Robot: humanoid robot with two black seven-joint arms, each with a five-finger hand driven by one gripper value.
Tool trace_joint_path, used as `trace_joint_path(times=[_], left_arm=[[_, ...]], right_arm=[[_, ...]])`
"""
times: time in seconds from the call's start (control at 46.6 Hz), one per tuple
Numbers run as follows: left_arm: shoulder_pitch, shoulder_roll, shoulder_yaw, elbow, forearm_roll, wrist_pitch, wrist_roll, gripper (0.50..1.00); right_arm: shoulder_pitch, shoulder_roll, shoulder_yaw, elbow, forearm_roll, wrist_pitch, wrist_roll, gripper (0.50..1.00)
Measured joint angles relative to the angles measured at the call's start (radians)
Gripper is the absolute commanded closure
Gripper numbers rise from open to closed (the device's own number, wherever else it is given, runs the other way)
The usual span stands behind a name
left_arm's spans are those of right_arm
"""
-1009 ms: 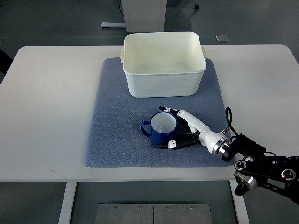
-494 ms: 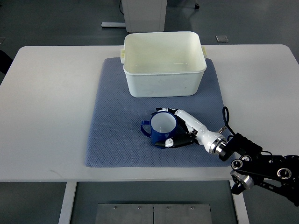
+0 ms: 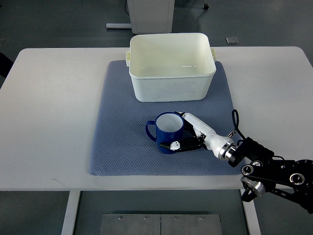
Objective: Place cup in box with right hand
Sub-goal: 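Close the right hand fingers around the mug body, then lift the mug with the right hand up over the white box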
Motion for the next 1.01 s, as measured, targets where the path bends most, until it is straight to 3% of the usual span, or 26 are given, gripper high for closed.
trace_joint_path(times=[0.386,0.622,1.009], left_arm=[[0.000,0.000,0.000,0.000,0.000,0.000,0.000,0.500],[0.000,0.000,0.000,0.000,0.000,0.000,0.001,0.500],[0.000,0.000,0.000,0.000,0.000,0.000,0.000,0.500]], right_arm=[[0.003,-0.002,-0.015,0.010,-0.001,0.000,0.084,1.000],[0.008,-0.013,-0.019,0.030,-0.001,0.000,0.088,1.000],[0.060,-0.104,-0.013,0.152,0.014,-0.005,0.088,1.000]])
